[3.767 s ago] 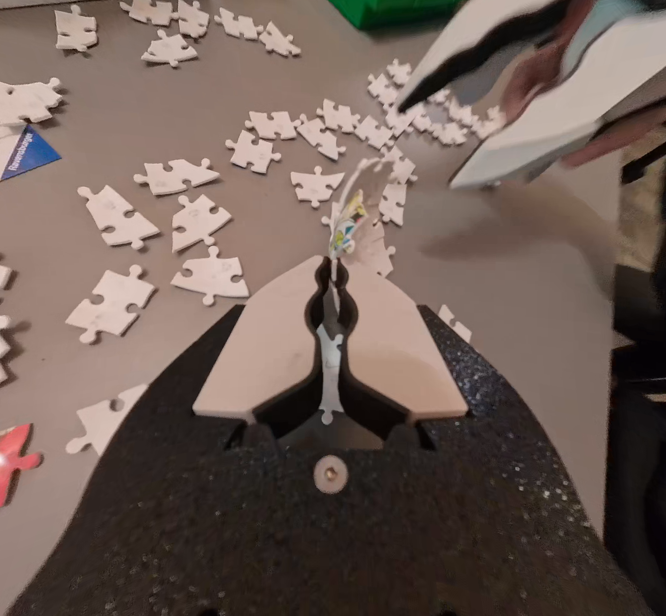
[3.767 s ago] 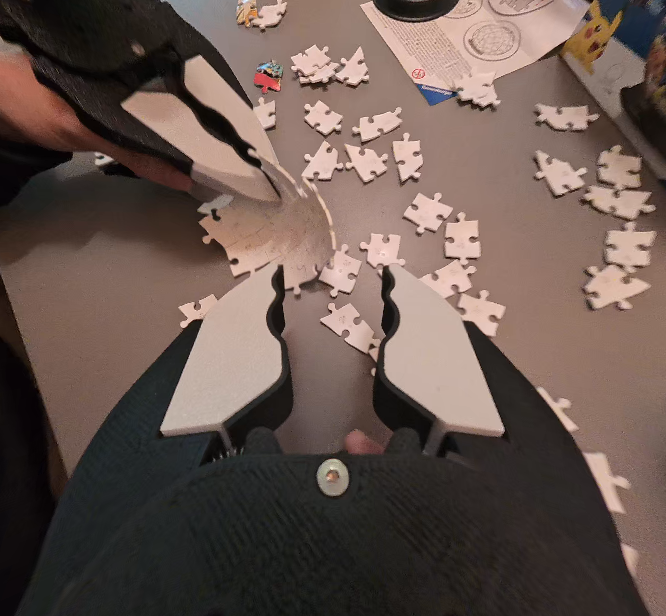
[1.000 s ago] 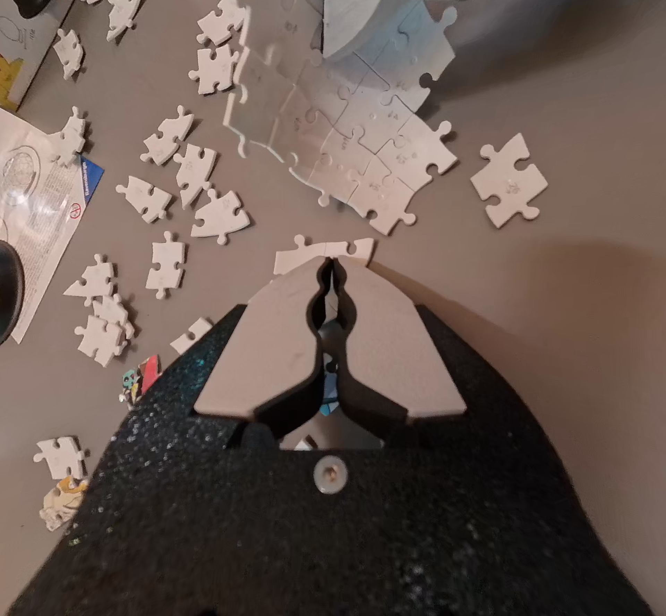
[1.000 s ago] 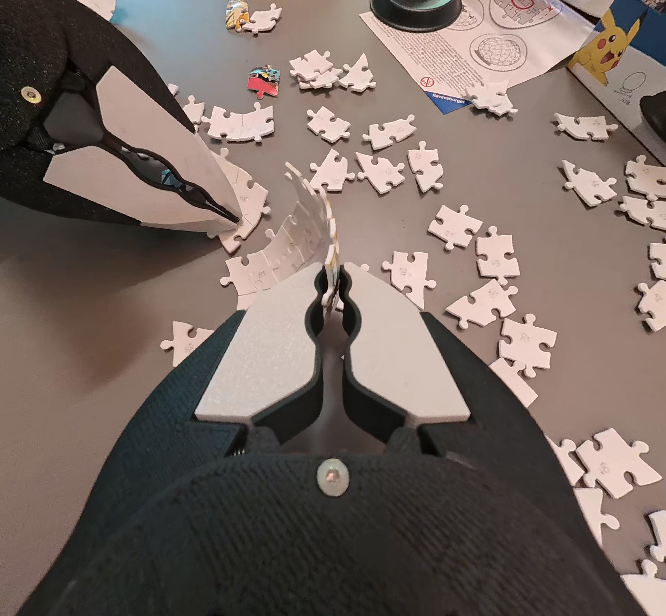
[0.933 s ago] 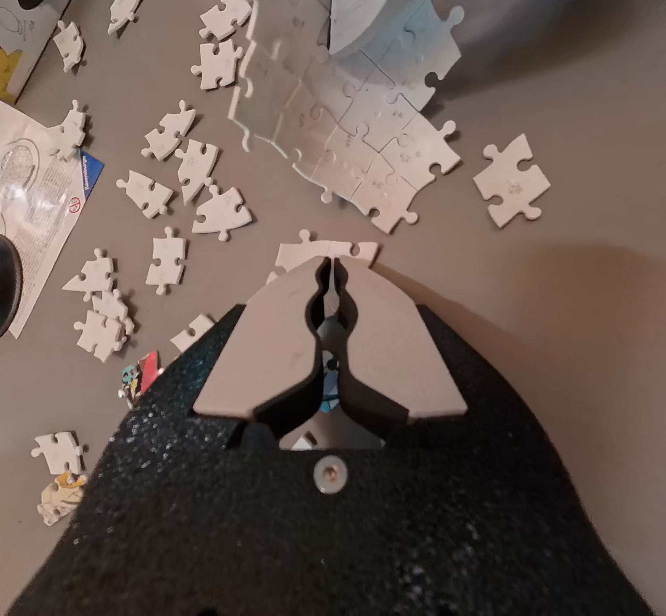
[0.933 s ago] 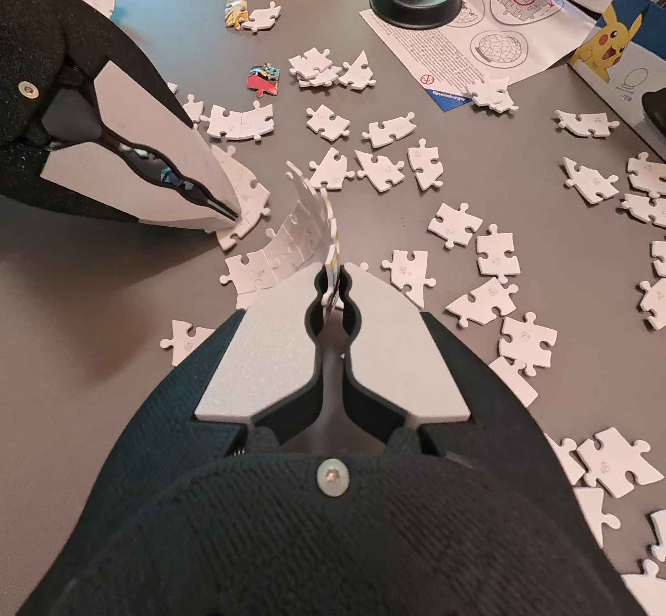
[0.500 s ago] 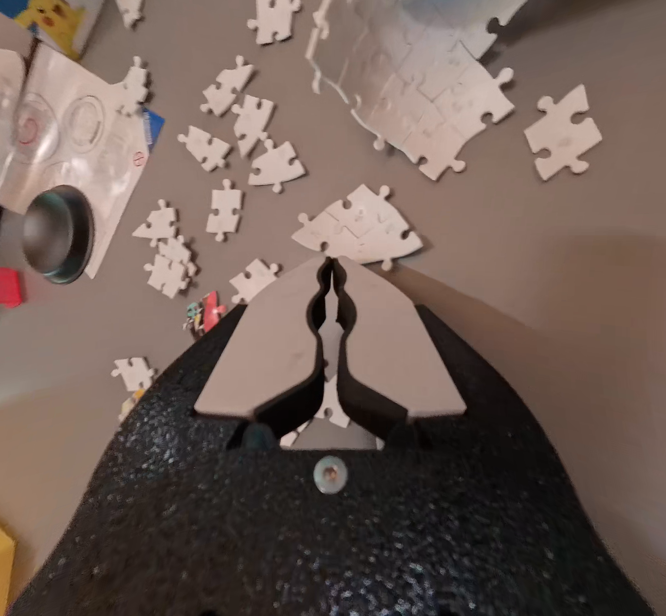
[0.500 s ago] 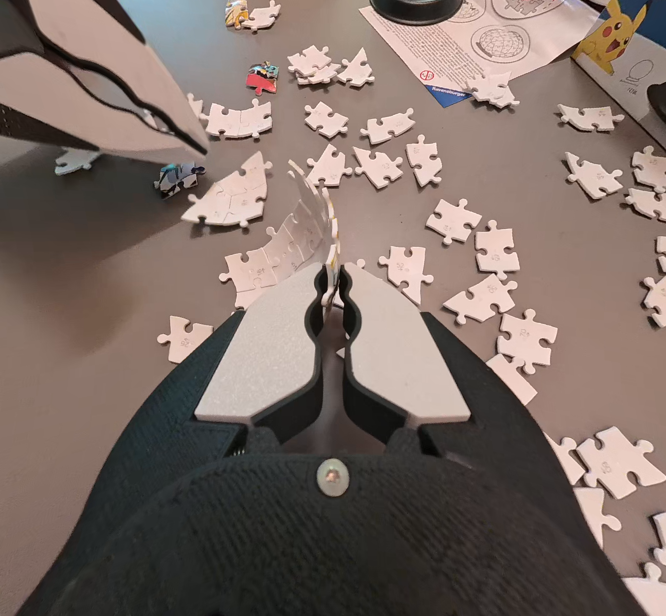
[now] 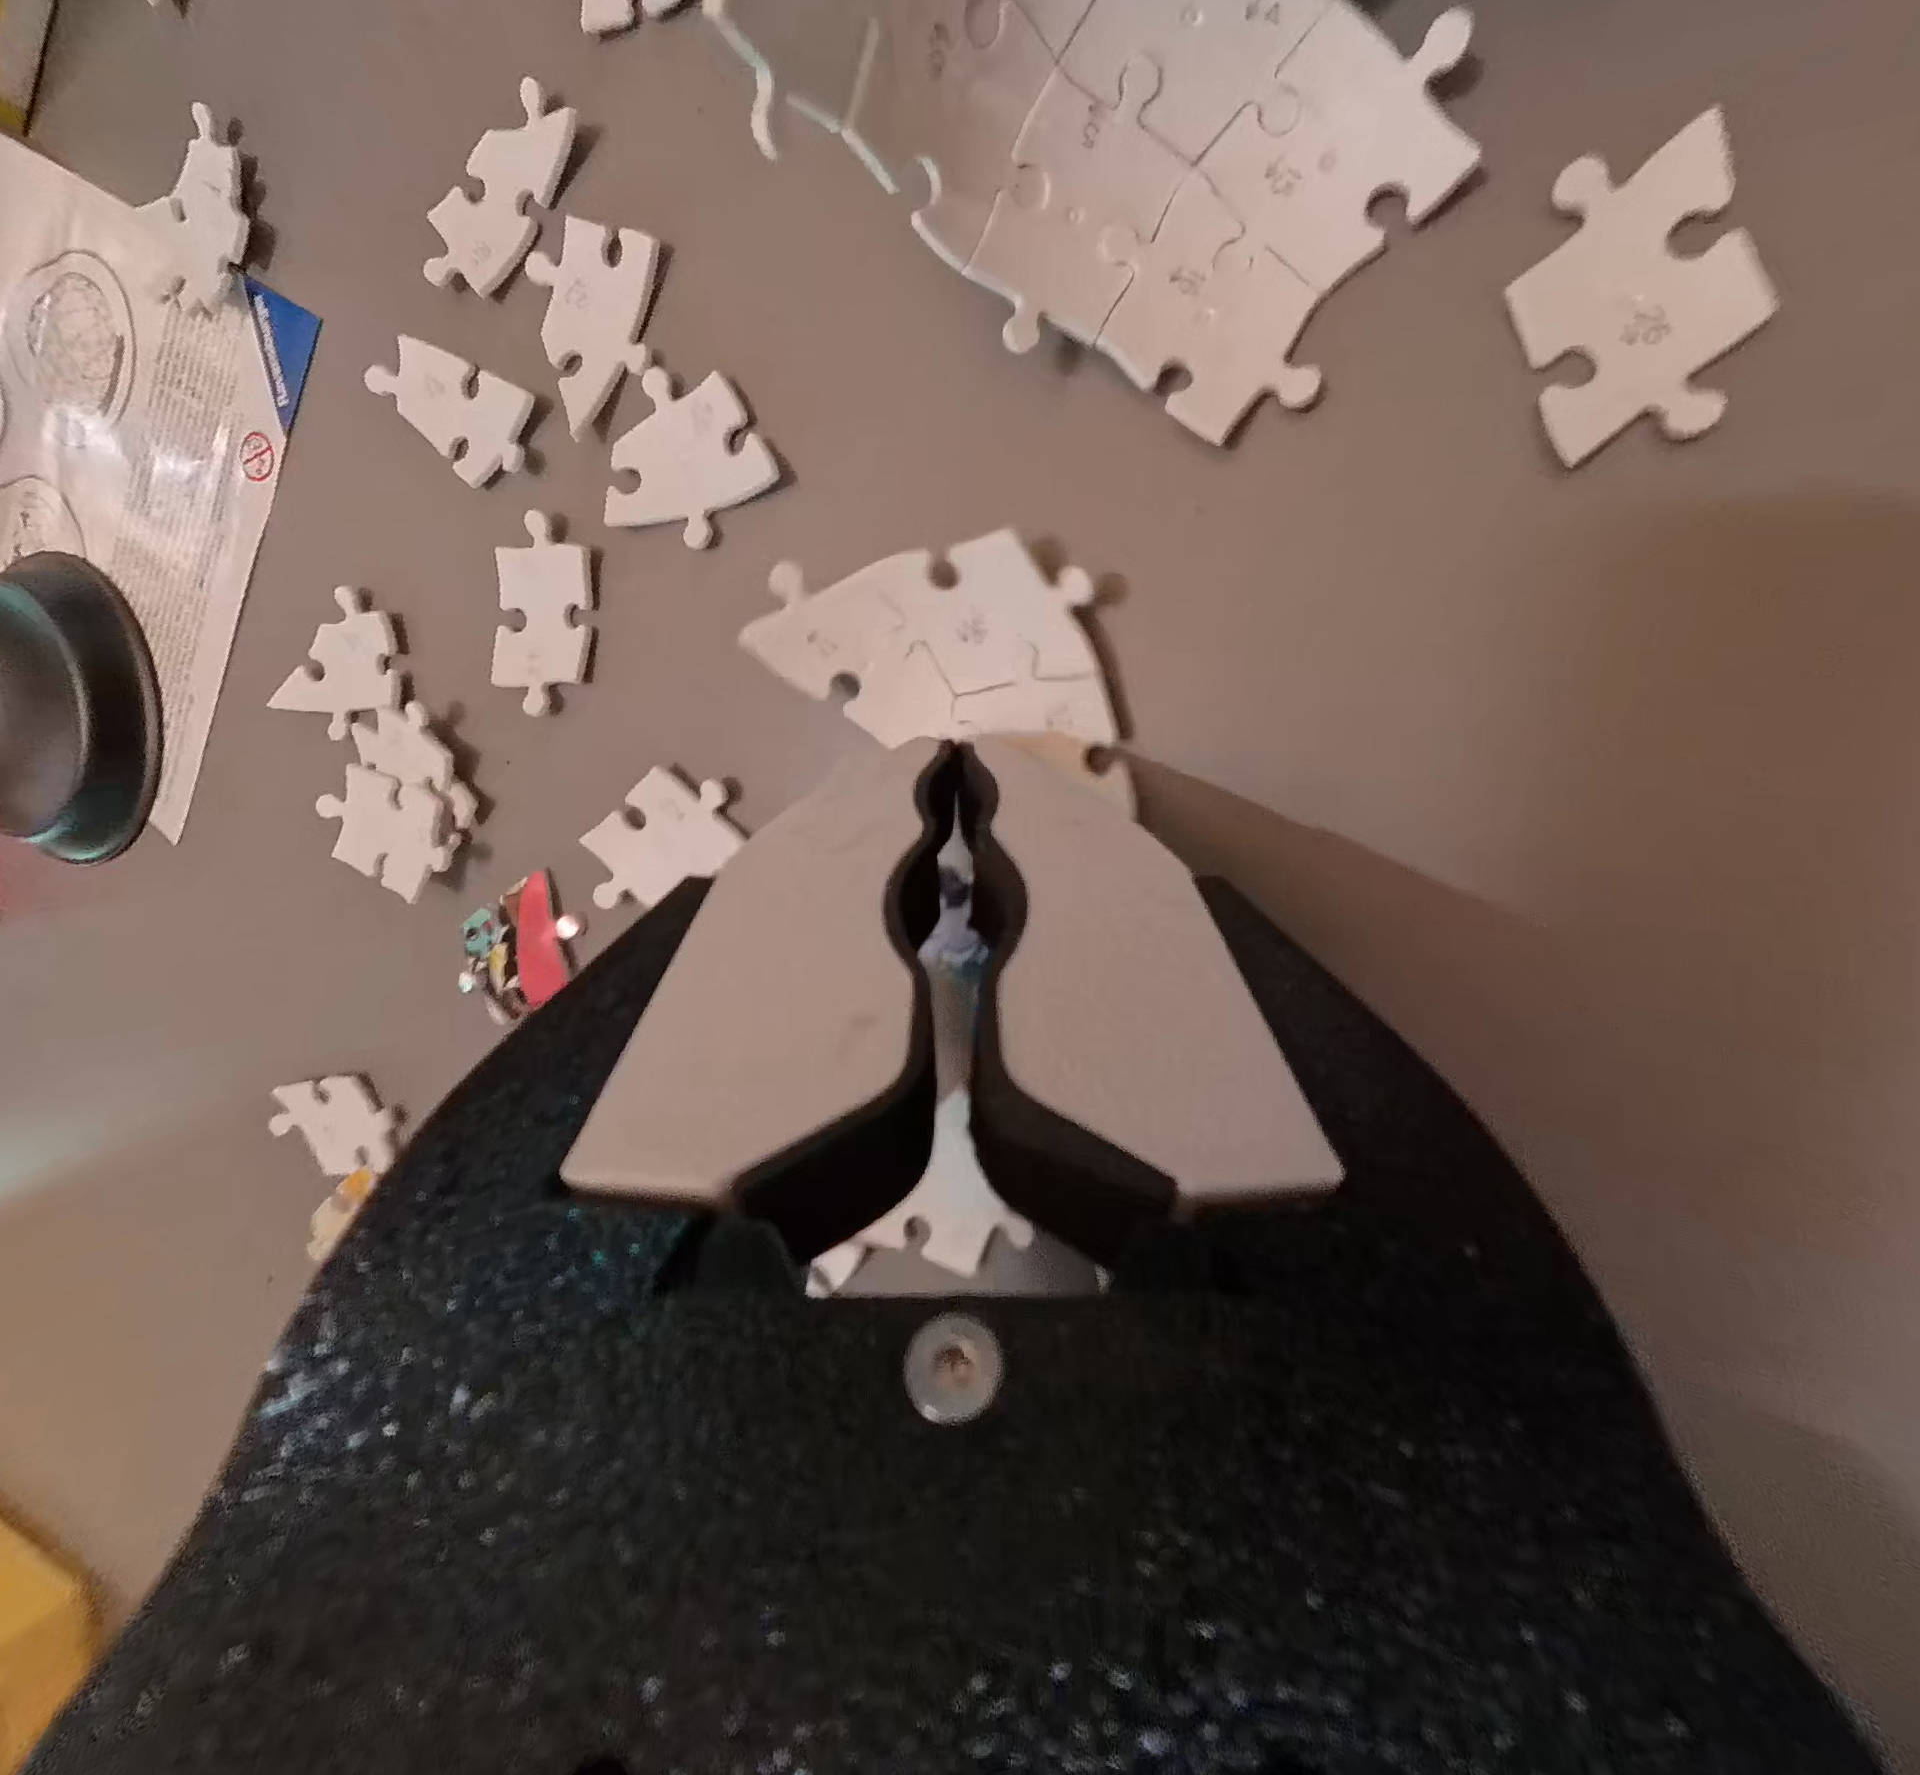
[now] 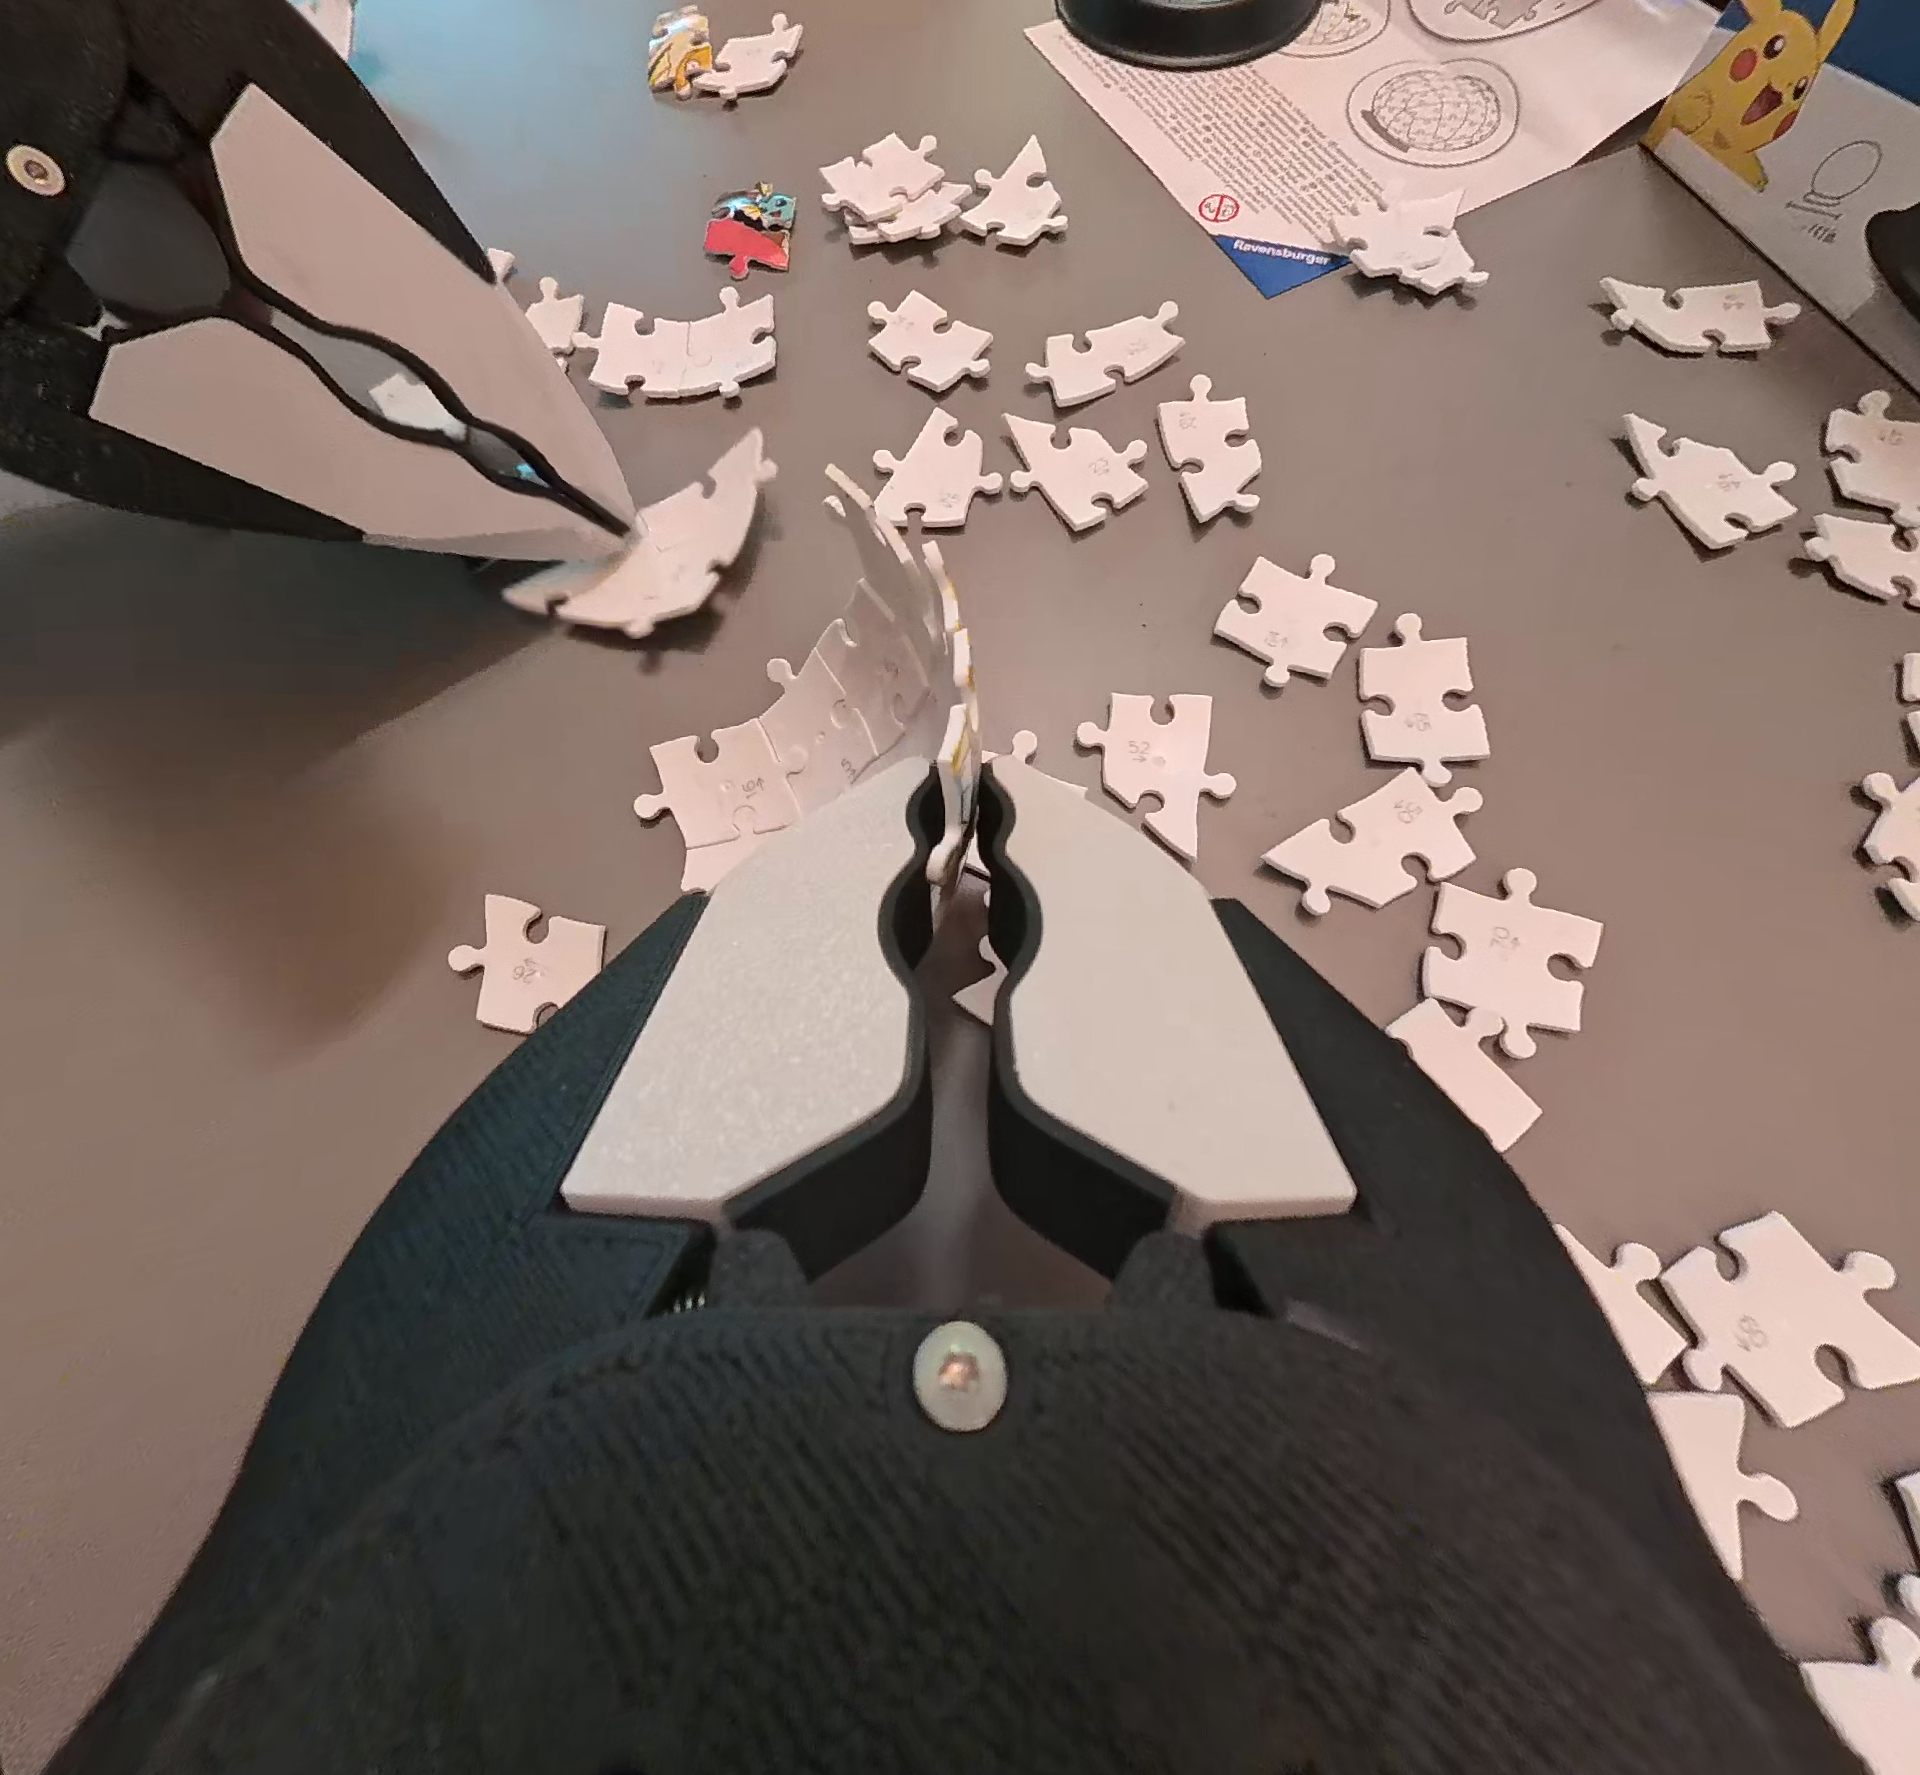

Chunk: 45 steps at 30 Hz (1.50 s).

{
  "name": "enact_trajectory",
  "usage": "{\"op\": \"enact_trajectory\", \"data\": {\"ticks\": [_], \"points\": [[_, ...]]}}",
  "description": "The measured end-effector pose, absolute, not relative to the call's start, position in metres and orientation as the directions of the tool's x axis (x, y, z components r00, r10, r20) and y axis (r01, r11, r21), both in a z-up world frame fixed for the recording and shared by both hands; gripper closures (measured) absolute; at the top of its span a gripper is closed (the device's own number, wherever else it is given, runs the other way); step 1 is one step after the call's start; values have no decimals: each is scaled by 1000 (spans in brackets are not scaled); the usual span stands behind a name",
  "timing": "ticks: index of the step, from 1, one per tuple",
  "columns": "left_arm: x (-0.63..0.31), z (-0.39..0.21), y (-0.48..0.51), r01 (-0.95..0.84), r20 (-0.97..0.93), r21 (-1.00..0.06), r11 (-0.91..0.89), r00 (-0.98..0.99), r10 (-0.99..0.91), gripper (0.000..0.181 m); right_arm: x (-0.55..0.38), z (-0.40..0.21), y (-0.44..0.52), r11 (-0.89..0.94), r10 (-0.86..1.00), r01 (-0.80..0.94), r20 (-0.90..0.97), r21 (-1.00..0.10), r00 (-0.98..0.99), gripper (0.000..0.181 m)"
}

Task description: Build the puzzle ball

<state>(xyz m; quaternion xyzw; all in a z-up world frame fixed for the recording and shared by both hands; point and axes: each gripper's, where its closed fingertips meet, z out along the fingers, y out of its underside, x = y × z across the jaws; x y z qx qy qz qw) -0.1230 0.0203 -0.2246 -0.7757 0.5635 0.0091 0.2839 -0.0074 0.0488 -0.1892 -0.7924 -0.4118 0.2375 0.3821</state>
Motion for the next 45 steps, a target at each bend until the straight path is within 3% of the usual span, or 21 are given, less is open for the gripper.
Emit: {"op": "enact_trajectory", "data": {"ticks": [2,6,16,25,31,37,45], "points": [[-133,-224,26,-894,-364,-384,-232,377,-852,181,-7,-189,49,-371,834,468,-66,-802,548,176],[-119,-218,23,-871,-345,-442,-214,385,-856,181,-7,-190,50,-373,832,463,-69,-804,551,176],[-105,-224,25,-847,-328,-461,-266,441,-835,181,-12,-189,47,-391,827,473,-75,-790,557,176],[-90,-225,28,-645,-192,-565,-514,709,-679,181,-14,-187,46,-421,790,500,-36,-757,612,176],[-81,-225,24,-445,3,-607,-658,827,-562,181,-12,-188,48,-427,779,507,-20,-749,627,176],[-91,-225,27,-494,-86,-604,-625,820,-565,181,-11,-188,48,-423,781,509,-17,-750,624,176],[-80,-217,25,-443,-41,-653,-615,831,-554,181,-5,-188,49,-440,764,512,-7,-738,646,175]]}}
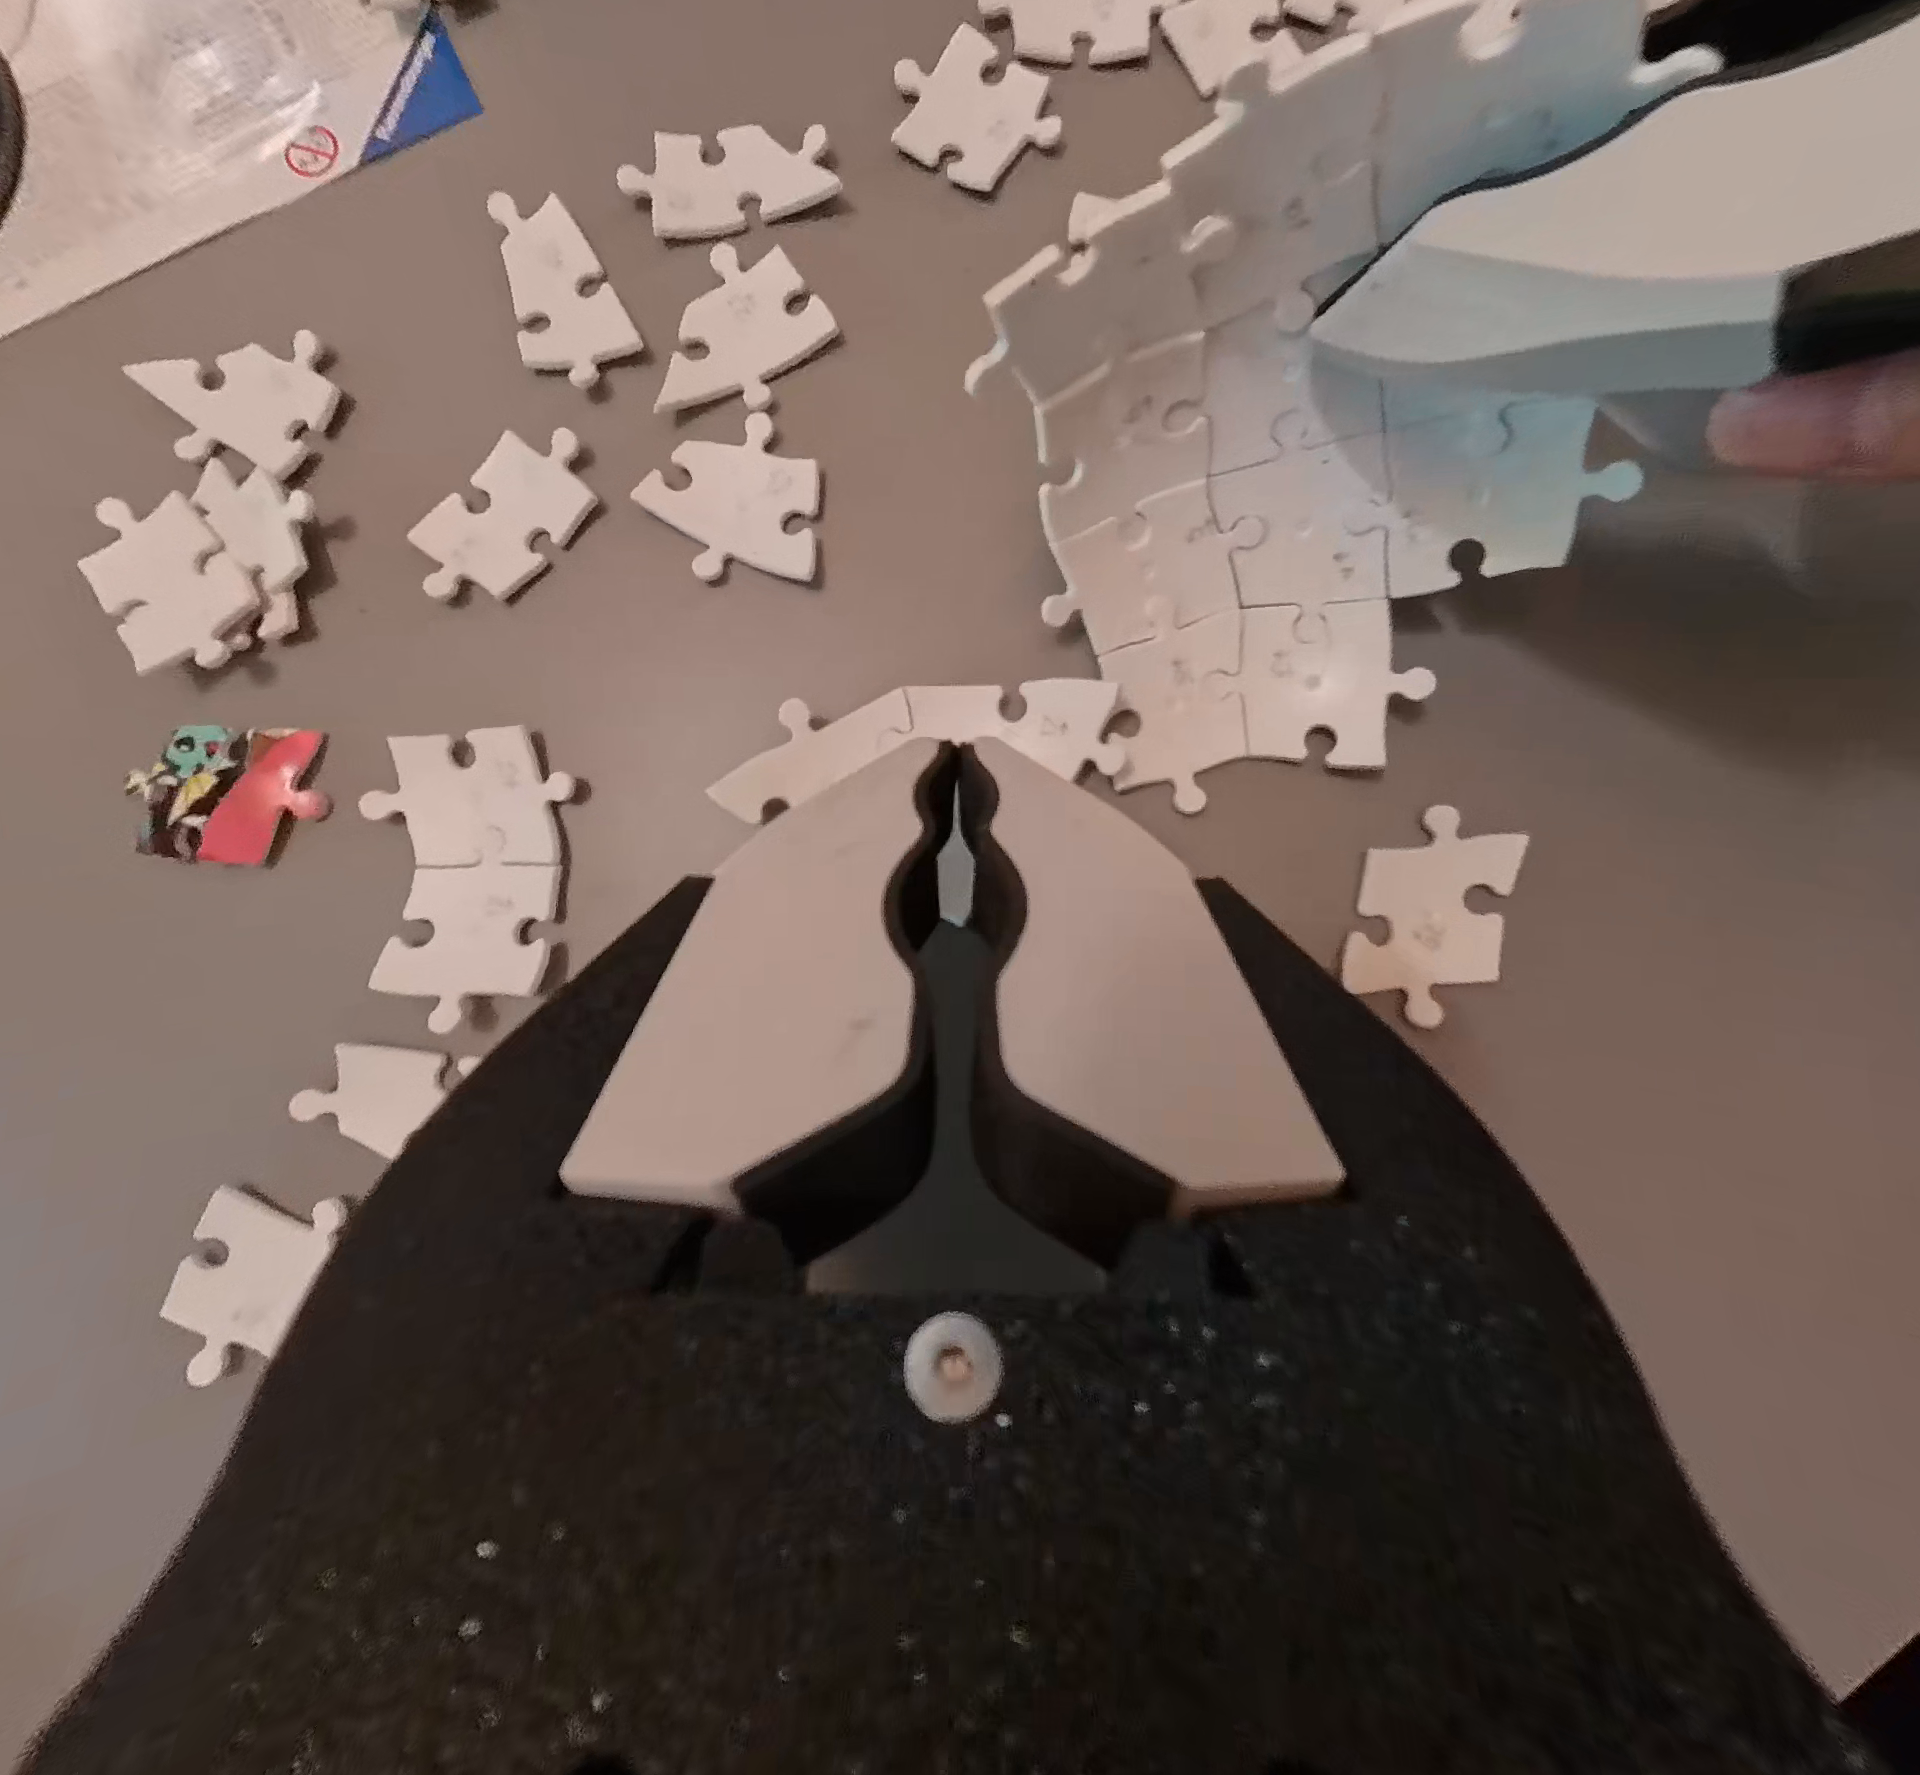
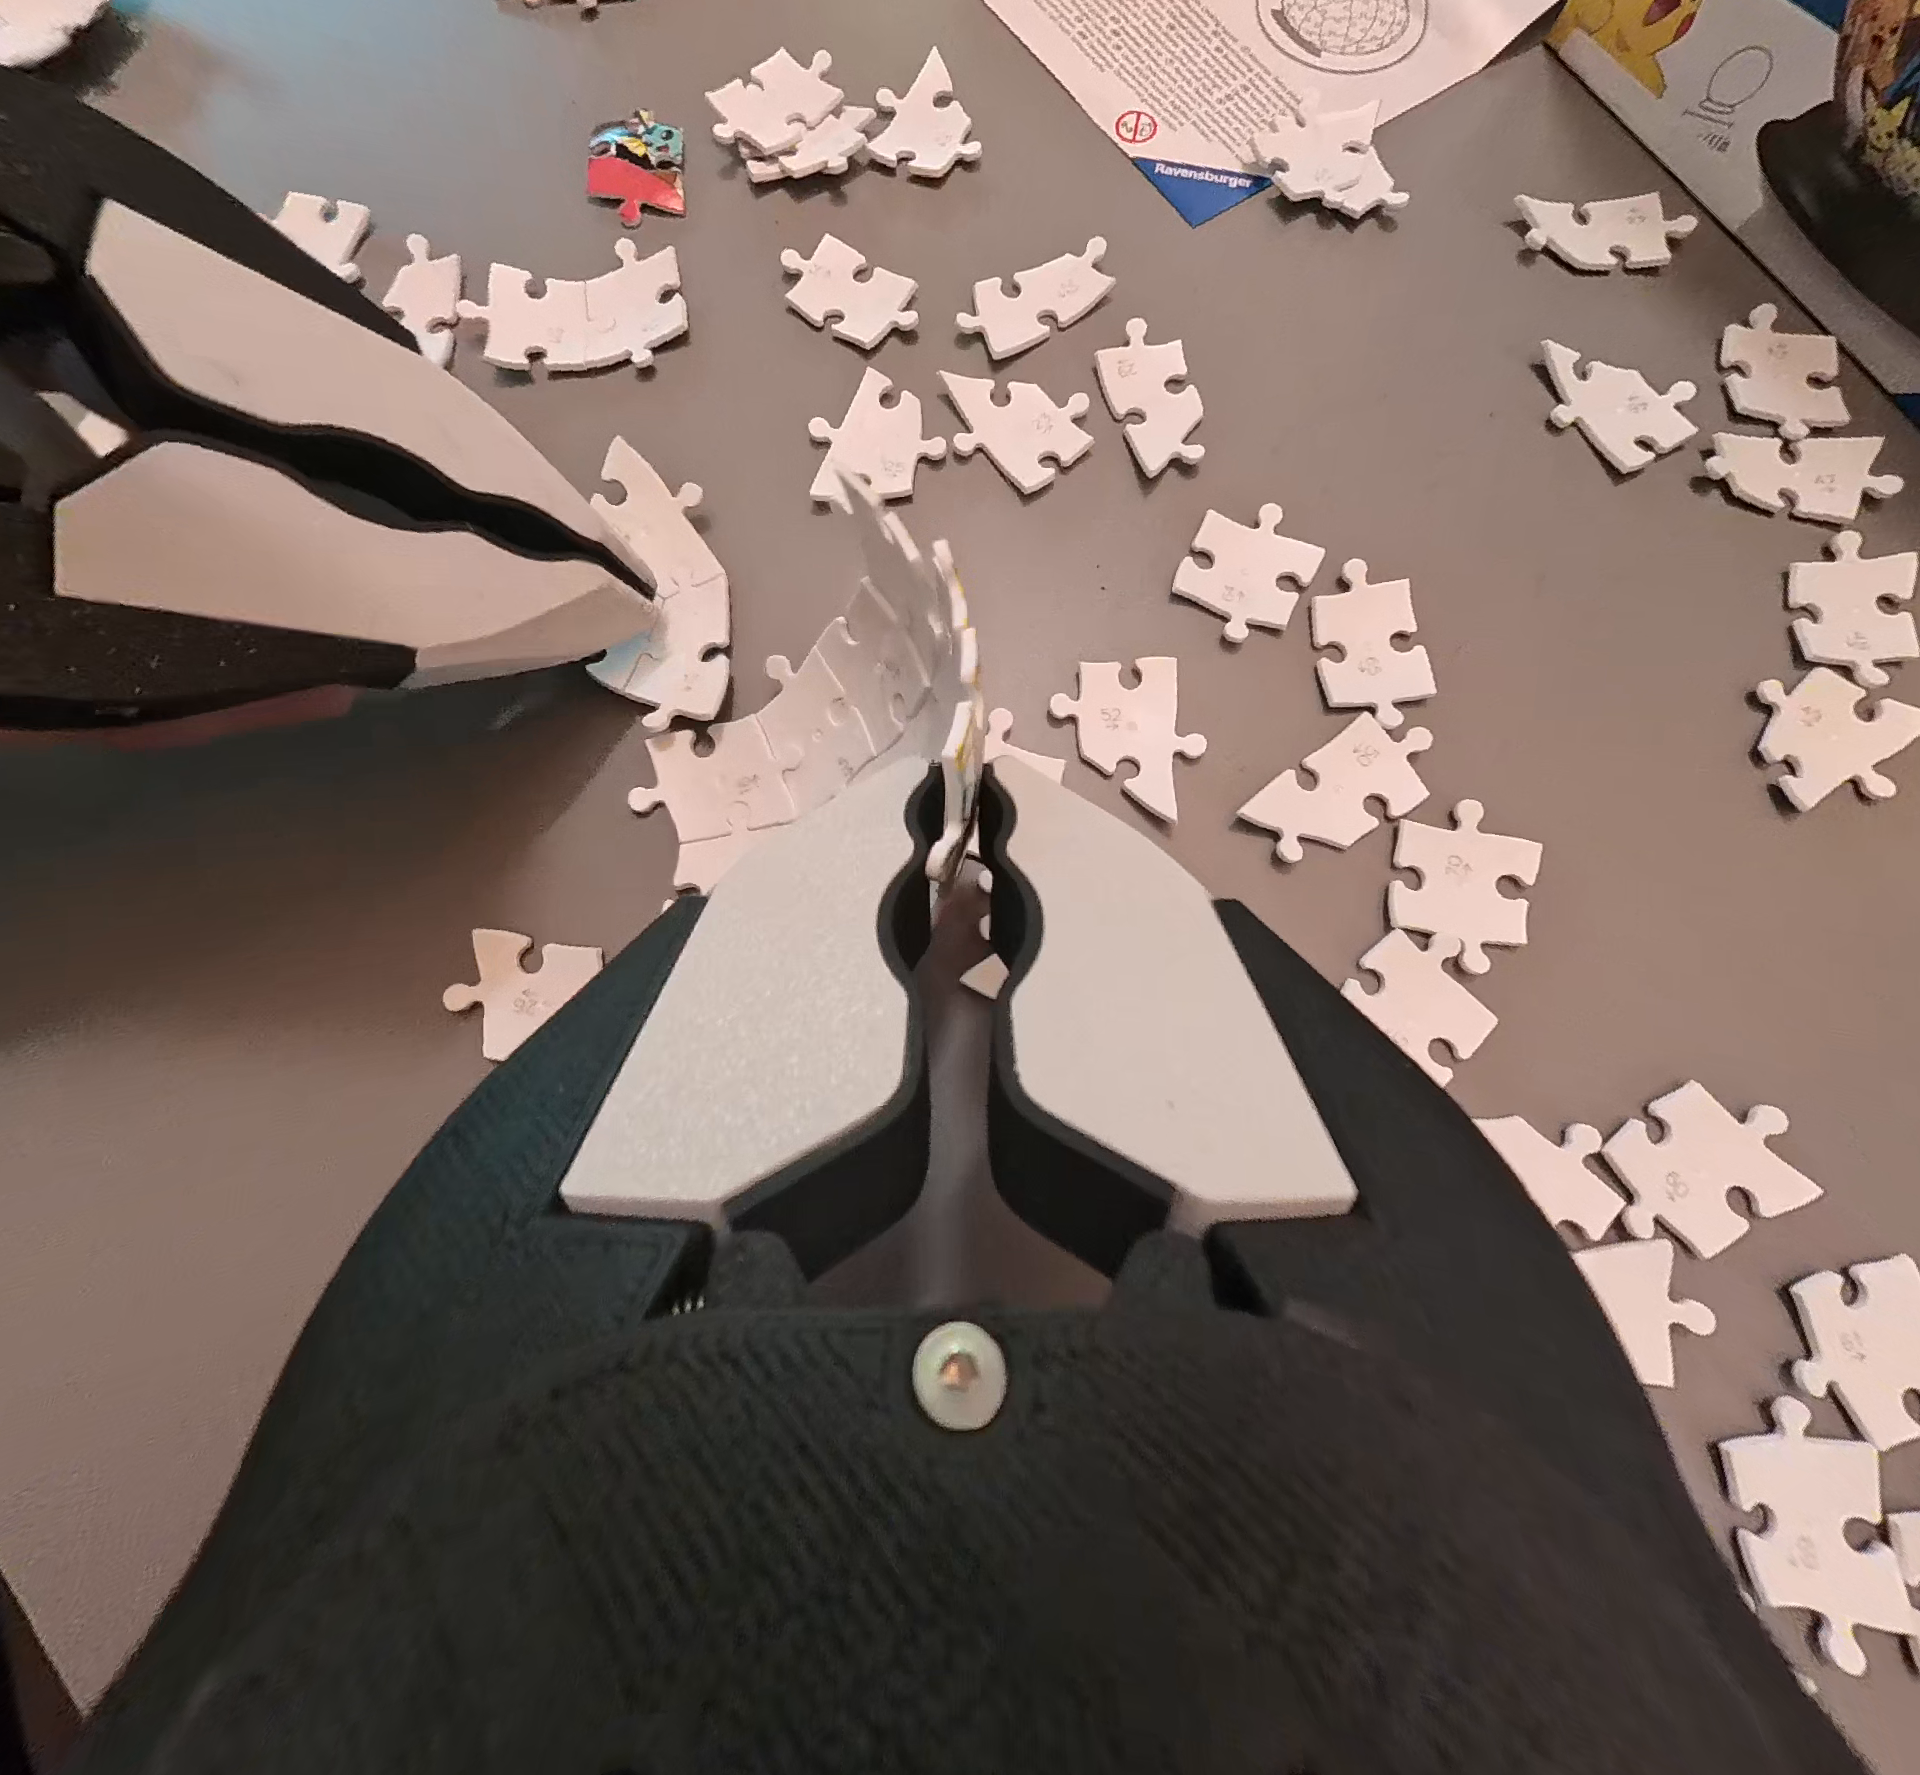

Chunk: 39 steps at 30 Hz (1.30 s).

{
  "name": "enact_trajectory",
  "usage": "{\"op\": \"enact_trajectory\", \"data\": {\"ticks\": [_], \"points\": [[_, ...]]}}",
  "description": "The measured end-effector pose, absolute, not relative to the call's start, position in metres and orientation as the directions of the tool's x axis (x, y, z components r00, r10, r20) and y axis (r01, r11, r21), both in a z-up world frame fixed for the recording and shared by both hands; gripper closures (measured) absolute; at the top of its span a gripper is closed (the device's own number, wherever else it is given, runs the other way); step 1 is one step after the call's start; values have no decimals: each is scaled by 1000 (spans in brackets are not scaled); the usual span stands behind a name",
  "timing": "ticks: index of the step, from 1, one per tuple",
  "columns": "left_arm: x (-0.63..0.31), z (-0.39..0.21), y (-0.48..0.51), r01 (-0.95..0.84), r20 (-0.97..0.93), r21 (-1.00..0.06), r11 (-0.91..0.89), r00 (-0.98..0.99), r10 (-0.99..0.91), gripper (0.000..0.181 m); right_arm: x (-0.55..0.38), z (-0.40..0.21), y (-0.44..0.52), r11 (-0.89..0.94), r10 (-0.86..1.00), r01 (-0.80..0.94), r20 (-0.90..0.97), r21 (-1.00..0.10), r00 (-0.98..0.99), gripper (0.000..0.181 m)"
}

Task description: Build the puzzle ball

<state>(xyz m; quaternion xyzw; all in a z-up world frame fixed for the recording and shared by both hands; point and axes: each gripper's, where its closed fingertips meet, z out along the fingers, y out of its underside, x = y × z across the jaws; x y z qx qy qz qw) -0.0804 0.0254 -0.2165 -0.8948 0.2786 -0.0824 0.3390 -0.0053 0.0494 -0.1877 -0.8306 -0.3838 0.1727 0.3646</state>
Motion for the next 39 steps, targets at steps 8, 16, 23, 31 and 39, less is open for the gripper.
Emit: {"op": "enact_trajectory", "data": {"ticks": [8,16,23,31,39], "points": [[-70,-224,22,-547,-151,-622,-560,786,-599,181,-4,-189,51,-445,752,522,13,-727,659,175],[-69,-224,25,-544,-171,-629,-556,794,-583,181,-3,-189,51,-441,751,535,29,-721,659,174],[-62,-214,27,-639,-251,-629,-443,706,-662,181,-1,-188,52,-434,745,546,56,-717,665,174],[-55,-218,29,-674,-254,-607,-421,666,-701,181,0,-188,53,-429,743,548,64,-718,666,174],[-66,-216,25,-650,-213,-612,-450,683,-698,181,2,-190,53,-440,741,545,55,-714,669,173]]}}
